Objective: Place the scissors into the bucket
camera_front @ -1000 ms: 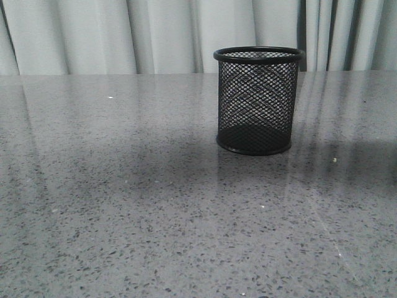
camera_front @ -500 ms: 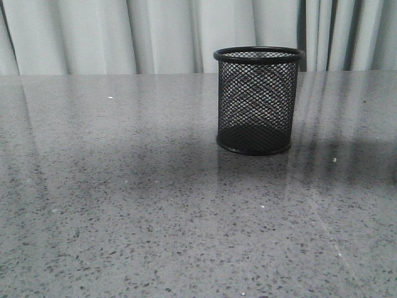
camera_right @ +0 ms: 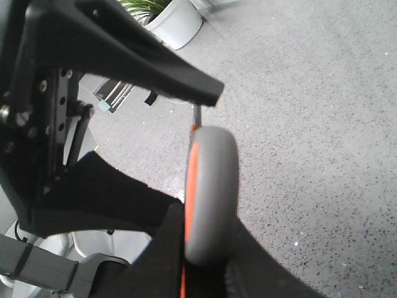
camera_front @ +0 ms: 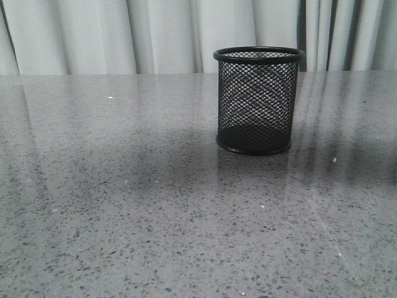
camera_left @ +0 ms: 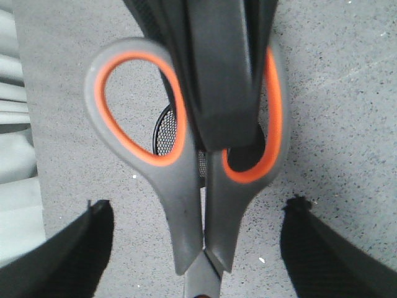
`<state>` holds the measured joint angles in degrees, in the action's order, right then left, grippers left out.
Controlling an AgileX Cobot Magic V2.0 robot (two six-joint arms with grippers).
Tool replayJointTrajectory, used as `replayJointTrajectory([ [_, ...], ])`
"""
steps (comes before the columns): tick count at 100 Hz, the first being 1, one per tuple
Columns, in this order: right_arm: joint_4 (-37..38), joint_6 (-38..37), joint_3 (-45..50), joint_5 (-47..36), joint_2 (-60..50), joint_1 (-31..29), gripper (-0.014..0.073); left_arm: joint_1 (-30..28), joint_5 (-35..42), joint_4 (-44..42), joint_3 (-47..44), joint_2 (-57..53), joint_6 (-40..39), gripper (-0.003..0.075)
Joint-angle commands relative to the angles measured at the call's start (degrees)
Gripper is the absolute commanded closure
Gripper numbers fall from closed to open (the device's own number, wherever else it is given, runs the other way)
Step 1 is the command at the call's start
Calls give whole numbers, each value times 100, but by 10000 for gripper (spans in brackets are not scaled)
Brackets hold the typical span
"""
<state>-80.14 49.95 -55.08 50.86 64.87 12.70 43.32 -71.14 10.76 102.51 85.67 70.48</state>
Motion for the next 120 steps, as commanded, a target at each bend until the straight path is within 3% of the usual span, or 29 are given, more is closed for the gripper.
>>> replayJointTrajectory([
  [1, -333, 108, -201, -136, -94, 6, 666, 11, 318, 58, 173, -273, -282, 174],
  [19, 466, 3, -618, -298, -183, -121, 640, -349, 306, -120, 173, -588, -828, 242],
  [38, 2312, -1339, -1431, -257, -189, -377, 634, -1150, 306, -120, 173, -952, -1748, 281],
  [49, 3605, -2137, -2018, 105, -163, -390, 634, -1731, 318, -64, 173, -1130, -2301, 281],
  [69, 5013, -3000, -2969, 1123, 97, -390, 634, -2510, 318, 388, 173, -1370, -2590, 281],
  [87, 5583, -3270, -3810, 2336, 569, -390, 634, -2833, 340, 560, 173, -1566, -2590, 281],
  [102, 6080, -3611, -3928, 2336, 702, -282, 634, -2843, 348, 560, 173, -1658, -2590, 281],
  [120, 6130, -3650, -3899, 2336, 782, -53, 635, -2843, 426, 560, 173, -1698, -2599, 281],
])
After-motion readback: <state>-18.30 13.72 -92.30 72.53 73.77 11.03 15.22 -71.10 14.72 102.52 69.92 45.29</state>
